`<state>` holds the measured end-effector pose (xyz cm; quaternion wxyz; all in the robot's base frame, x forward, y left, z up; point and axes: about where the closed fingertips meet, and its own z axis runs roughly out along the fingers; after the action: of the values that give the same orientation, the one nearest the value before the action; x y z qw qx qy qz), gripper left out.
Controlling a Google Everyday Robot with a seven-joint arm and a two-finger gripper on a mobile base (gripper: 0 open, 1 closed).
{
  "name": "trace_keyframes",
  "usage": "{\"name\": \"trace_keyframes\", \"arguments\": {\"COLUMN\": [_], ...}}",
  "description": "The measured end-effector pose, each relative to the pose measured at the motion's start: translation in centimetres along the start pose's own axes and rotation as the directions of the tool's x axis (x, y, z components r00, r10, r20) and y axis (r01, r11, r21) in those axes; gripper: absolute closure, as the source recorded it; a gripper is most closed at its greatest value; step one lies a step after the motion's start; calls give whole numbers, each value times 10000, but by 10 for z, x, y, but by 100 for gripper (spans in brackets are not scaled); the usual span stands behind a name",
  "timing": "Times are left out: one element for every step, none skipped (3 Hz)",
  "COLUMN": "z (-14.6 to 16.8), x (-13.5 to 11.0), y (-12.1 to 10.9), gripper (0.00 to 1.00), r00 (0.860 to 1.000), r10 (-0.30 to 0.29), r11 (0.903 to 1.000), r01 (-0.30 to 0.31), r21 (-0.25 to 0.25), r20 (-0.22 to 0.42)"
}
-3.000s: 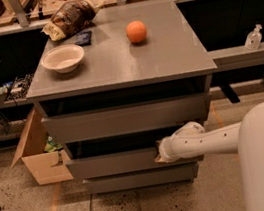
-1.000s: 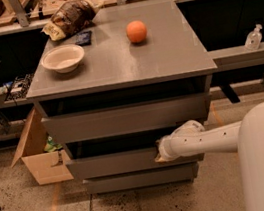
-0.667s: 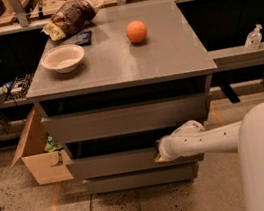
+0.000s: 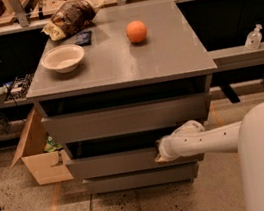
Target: Open middle drawer
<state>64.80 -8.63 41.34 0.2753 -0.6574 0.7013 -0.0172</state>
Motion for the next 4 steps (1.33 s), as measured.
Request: {"name": "trace_keyframes", "arguments": {"z": [0, 0, 0, 1], "x": [0, 0, 0, 0], "y": [0, 0, 0, 1], "gripper": [60, 36, 13, 0], "r00": [10000, 10000, 10000, 10000], "r10": [0, 0, 0, -3], "r11": [10000, 10000, 10000, 10000], "r01": [0, 0, 0, 3], "r21": [-1, -2, -3, -27], "r20": [0, 0, 1, 7]}}
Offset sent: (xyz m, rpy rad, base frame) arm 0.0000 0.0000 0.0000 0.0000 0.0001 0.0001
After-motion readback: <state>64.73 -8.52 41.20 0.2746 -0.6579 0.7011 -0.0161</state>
